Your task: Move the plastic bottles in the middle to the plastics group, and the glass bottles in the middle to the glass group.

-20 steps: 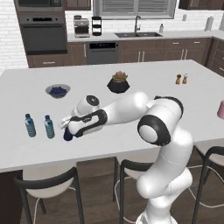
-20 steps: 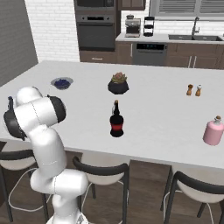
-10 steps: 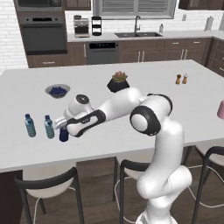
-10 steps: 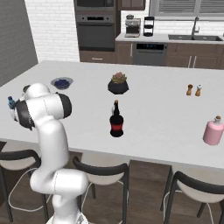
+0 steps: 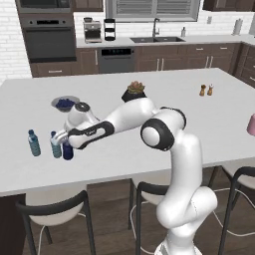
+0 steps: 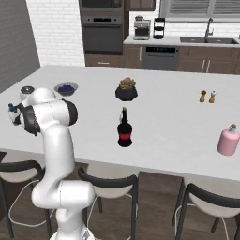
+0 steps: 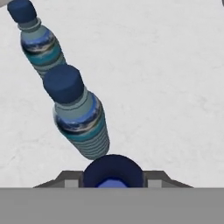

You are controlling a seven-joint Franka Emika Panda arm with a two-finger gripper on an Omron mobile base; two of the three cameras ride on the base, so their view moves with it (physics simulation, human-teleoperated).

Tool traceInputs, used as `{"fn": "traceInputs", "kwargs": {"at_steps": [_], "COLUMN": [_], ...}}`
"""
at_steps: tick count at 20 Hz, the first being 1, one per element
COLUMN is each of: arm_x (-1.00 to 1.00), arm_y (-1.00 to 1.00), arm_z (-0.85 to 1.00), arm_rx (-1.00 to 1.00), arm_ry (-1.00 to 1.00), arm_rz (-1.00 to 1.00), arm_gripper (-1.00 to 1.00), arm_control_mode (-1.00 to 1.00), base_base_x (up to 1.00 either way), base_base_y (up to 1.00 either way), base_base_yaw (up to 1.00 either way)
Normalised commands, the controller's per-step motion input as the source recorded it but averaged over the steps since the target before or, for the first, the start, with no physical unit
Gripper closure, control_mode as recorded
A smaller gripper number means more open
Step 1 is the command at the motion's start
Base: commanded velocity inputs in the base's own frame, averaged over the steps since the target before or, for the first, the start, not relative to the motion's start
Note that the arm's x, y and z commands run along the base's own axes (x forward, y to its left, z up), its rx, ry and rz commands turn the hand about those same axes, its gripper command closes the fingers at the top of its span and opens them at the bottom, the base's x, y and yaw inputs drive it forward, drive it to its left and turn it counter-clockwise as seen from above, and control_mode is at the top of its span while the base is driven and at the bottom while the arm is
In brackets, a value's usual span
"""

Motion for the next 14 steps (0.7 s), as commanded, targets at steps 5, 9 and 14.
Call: {"fn": "traceInputs", "kwargs": {"at_steps": [5,9,14], "arm_x": [-0.18,-0.19,-0.18], "arm_y": [-0.12,-0.14,-0.08], "arm_z": [-0.57,-0.54,-0.28], "arm_rx": [0.0,0.0,0.0], "arm_ry": [0.01,0.0,0.0], "arm_rz": [0.1,0.11,0.1], "arm_gripper": [1.0,1.0,-1.0], "arm_control_mode": [-1.0,-1.0,-1.0], "base_base_x": [0.0,0.0,0.0], "base_base_y": [0.0,0.0,0.0], "base_base_yaw": [0.0,0.0,0.0]}}
